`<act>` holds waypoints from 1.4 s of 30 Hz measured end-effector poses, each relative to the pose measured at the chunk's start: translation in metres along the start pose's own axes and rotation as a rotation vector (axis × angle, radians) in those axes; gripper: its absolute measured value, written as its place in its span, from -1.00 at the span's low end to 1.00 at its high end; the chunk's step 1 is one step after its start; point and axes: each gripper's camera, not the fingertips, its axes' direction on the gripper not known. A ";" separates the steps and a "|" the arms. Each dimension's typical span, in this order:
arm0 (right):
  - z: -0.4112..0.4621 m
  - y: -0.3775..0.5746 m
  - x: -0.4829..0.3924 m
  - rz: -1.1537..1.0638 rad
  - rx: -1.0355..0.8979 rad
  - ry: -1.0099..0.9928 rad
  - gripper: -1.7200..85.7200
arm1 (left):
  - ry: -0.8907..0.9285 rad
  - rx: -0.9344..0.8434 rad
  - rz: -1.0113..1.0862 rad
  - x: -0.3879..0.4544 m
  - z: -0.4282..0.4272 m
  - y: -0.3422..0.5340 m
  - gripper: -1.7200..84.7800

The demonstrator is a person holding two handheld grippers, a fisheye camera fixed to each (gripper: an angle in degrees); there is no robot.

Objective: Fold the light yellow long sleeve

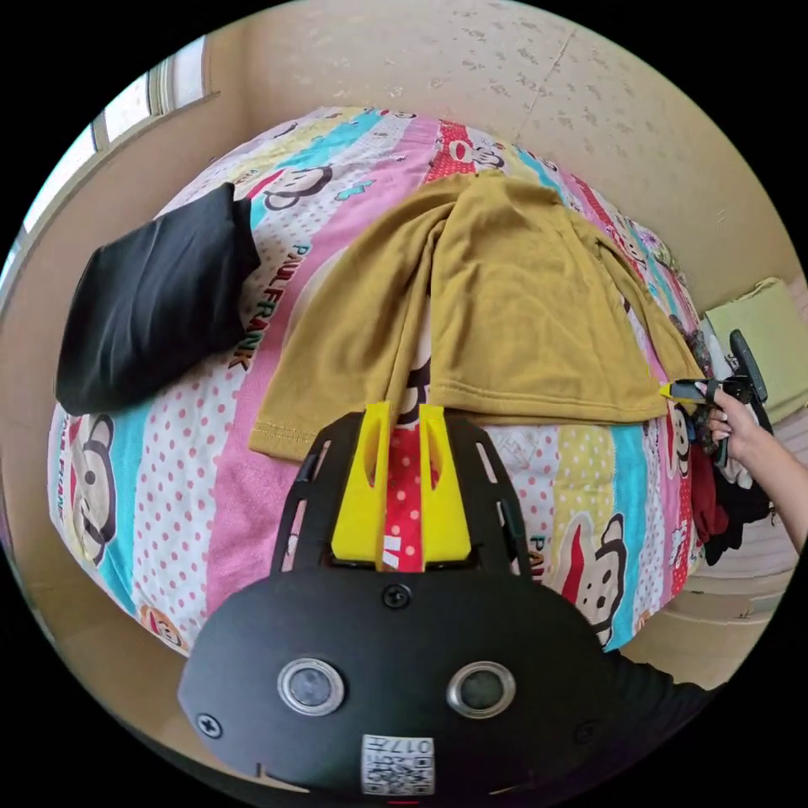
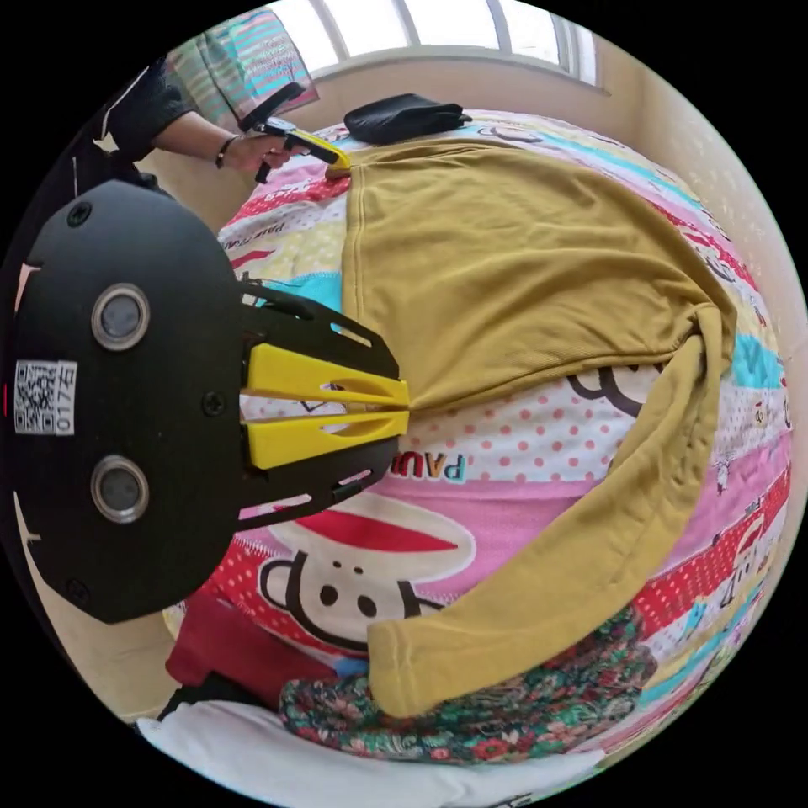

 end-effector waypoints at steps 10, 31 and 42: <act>-0.002 0.008 0.080 0.126 0.004 -0.123 -0.93 | 0.323 -0.157 0.088 0.007 0.056 -0.043 -0.70; -0.057 0.054 0.059 -0.249 -0.167 0.164 -0.94 | 0.304 -0.255 0.240 -0.011 -0.105 -0.088 -0.95; 0.111 0.123 0.158 0.025 -0.333 0.018 -0.88 | 0.244 -0.457 0.194 0.010 -0.022 0.033 -0.87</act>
